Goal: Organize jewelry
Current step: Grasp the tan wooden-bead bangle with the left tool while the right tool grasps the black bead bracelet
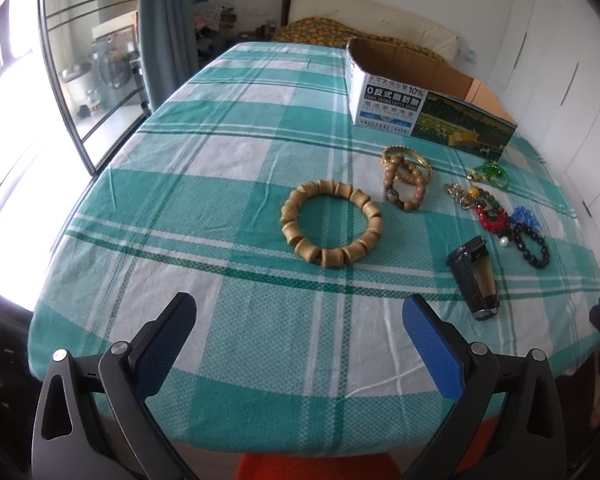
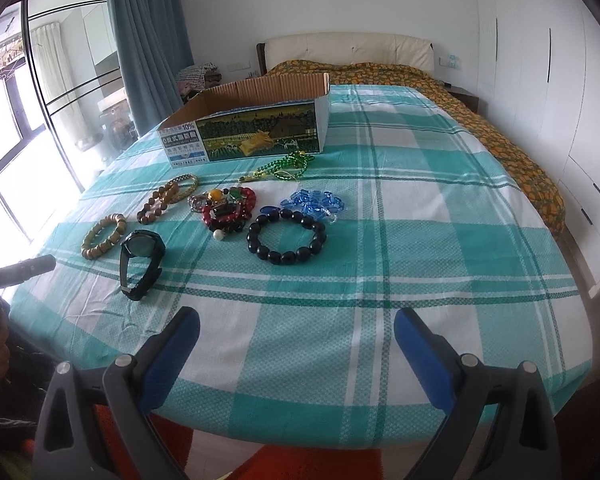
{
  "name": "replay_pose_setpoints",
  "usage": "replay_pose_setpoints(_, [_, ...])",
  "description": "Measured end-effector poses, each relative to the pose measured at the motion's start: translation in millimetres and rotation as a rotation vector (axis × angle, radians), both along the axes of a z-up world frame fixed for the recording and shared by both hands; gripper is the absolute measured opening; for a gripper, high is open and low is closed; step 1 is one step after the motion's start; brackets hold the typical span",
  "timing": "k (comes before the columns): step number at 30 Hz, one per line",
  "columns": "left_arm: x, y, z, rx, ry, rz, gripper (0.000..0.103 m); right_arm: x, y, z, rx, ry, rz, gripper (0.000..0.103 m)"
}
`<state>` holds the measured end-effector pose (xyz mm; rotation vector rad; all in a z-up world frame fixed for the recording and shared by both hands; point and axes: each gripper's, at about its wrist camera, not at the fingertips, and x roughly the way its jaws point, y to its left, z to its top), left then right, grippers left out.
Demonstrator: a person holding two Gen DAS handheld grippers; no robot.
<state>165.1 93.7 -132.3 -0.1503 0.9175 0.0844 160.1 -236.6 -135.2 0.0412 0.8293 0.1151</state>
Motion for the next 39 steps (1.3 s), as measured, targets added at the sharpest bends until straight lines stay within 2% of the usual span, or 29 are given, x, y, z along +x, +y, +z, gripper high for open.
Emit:
replay_pose_setpoints(11, [21.1, 9.4, -1.0, 0.000, -0.009, 0.002, 0.102, 5.4, -5.5, -6.3, 0.007, 0.013, -0.002, 0.099])
replay_pose_setpoints(17, [49.1, 19.4, -2.4, 0.013, -0.024, 0.013, 0.102, 21.7, 5.7, -3.6, 0.002, -0.005, 0.049, 0.095])
replay_pose_setpoints(21, [72.0, 24.5, -16.9, 0.029, 0.009, 0.018, 0.102, 38.9, 17.2, -2.8, 0.002, -0.030, 0.096, 0.095])
replay_pose_setpoints(24, [82.1, 26.7, -28.9, 0.037, 0.044, 0.018, 0.102, 53.0, 23.7, -5.0, 0.008, -0.020, 0.136, 0.090])
replay_pose_setpoints(28, [91.3, 29.0, -40.4, 0.043, 0.071, 0.014, 0.102, 69.9, 31.9, -8.3, 0.015, -0.011, 0.185, 0.089])
replay_pose_setpoints(30, [94.8, 29.7, -46.4, 0.049, 0.087, 0.015, 0.102, 80.6, 36.3, -14.0, 0.018, 0.009, 0.210, 0.084])
replay_pose_setpoints(32, [97.8, 30.3, -52.7, 0.053, 0.107, 0.018, 0.102, 90.7, 41.9, -22.2, 0.019, 0.035, 0.233, 0.070])
replay_pose_setpoints(35, [96.7, 28.3, -54.4, 0.078, 0.099, 0.010, 0.102, 101.1, 50.8, -35.6, -0.022, 0.074, 0.260, 0.057])
replay_pose_setpoints(39, [96.6, 27.9, -54.8, 0.079, 0.103, -0.002, 0.103, 108.9, 55.8, -48.8, -0.076, 0.103, 0.281, 0.049])
